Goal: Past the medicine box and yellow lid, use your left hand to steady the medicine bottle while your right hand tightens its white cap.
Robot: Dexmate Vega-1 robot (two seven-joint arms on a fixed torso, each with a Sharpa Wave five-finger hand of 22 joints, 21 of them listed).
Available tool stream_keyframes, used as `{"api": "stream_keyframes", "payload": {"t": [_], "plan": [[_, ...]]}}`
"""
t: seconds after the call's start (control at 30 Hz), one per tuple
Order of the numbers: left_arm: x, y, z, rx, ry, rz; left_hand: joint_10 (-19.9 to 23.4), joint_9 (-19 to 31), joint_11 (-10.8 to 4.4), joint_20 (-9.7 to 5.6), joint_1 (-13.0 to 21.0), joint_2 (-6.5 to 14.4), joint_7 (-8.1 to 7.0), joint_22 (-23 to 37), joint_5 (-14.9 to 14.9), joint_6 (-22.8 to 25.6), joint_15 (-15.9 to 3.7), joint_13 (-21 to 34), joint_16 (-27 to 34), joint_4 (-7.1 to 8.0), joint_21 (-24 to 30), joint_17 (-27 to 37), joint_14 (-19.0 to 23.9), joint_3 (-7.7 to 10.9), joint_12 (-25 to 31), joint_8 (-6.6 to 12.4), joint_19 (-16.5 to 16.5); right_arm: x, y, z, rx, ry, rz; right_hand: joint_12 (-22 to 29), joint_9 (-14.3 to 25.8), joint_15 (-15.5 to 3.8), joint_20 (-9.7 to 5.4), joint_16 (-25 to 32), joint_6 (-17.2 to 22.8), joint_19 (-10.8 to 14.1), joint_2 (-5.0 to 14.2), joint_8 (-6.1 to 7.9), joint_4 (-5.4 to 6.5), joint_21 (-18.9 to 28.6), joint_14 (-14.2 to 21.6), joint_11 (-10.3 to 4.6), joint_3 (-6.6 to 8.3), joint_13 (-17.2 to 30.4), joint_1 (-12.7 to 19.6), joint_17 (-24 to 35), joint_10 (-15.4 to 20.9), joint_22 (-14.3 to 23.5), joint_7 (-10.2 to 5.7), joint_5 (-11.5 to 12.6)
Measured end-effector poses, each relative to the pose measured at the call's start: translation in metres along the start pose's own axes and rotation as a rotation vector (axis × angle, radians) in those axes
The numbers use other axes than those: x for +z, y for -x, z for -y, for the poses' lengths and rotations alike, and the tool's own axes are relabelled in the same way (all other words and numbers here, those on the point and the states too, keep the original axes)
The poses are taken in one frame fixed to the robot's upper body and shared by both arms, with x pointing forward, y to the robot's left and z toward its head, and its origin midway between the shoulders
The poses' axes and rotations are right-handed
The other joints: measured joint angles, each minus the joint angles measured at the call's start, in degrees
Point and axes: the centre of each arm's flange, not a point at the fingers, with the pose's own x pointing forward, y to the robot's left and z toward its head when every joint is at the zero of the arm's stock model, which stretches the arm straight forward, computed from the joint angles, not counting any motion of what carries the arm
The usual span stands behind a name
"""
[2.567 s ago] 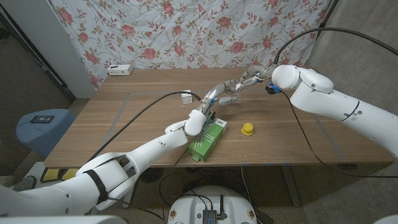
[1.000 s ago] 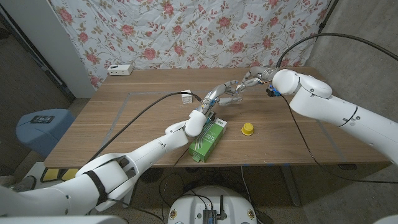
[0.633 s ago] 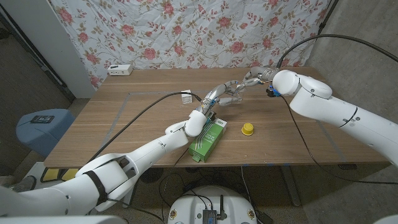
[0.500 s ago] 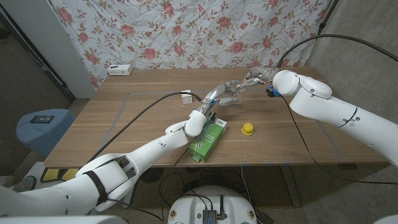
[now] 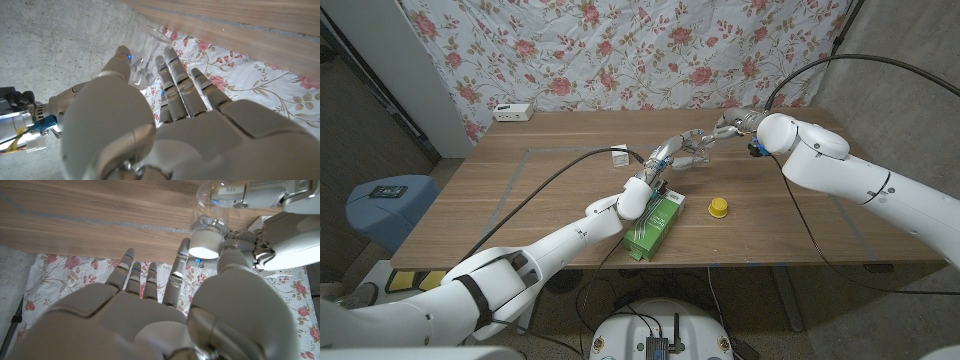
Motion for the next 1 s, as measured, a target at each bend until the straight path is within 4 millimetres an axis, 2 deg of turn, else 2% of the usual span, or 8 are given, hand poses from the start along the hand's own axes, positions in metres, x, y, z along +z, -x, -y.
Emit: {"api": "stream_keyframes", "payload": {"t": [0.33, 0.43, 0.6, 1.0], "plan": [[0.0006, 0.0010, -0.0001, 0.003, -0.001, -0.001, 0.0, 0.0, 0.00, 0.00, 0.0, 0.0, -0.32, 0.0, -0.1, -0.3, 0.00, 0.0, 0.0, 0.00, 0.0, 0.0, 0.0, -0.01, -0.1, 0.00, 0.0, 0.0005, 0.0013, -0.0006, -0.012, 0.000, -0.007, 0.0, 0.9, 0.00, 0.31, 0.4, 1.6, 0.3, -0.44, 1.46, 0.01, 0.0, 0.6, -0.65, -0.48, 0.0, -0.9, 0.3, 0.6, 0.0, -0.18, 0.0], [0.0008, 0.0015, -0.0002, 0.004, -0.001, -0.001, 0.0, 0.0, 0.00, 0.00, 0.0, 0.0, -0.32, 0.0, -0.1, -0.3, 0.00, 0.0, 0.0, 0.01, 0.0, 0.0, 0.0, 0.00, 0.0, 0.00, 0.0, 0.0005, 0.0018, -0.0009, -0.017, -0.001, -0.007, 0.0, 1.2, 0.19, 0.07, 0.4, 2.5, 0.6, -0.37, 2.41, 0.16, 0.0, 1.0, -1.03, -0.63, 0.0, -1.3, 0.3, 1.0, 0.0, 0.26, 0.0], [0.0012, 0.0026, -0.0003, 0.007, -0.002, -0.002, 0.0, 0.0, 0.00, 0.00, 0.0, 0.0, -0.32, 0.0, -0.2, -0.3, 0.00, 0.0, 0.0, -0.24, 0.0, 0.0, 0.0, 0.25, 0.1, 0.00, 0.0, 0.0004, 0.0022, -0.0015, -0.023, -0.002, -0.009, 0.0, 2.2, -0.10, 0.07, 0.4, 4.1, 0.6, -0.37, 4.02, 0.08, 0.0, 1.3, -1.64, -1.01, 0.1, -1.9, 0.5, 2.3, 0.0, 0.03, 0.0], [0.0023, 0.0060, -0.0001, 0.012, -0.003, -0.004, 0.0, 0.0, 0.00, 0.00, 0.0, 0.0, -0.56, 0.0, -0.2, -0.1, 0.00, 0.0, 0.0, -0.24, 0.0, 0.0, 0.0, 0.26, 0.0, 0.00, 0.0, 0.0024, 0.0040, -0.0054, -0.035, -0.008, -0.012, 0.0, 4.5, -0.71, 0.78, 0.9, 6.7, 1.3, -0.98, 7.20, 0.88, 0.0, 3.0, -1.85, -2.30, 0.1, -4.6, 0.8, 4.5, 0.0, 0.01, -0.1]]}}
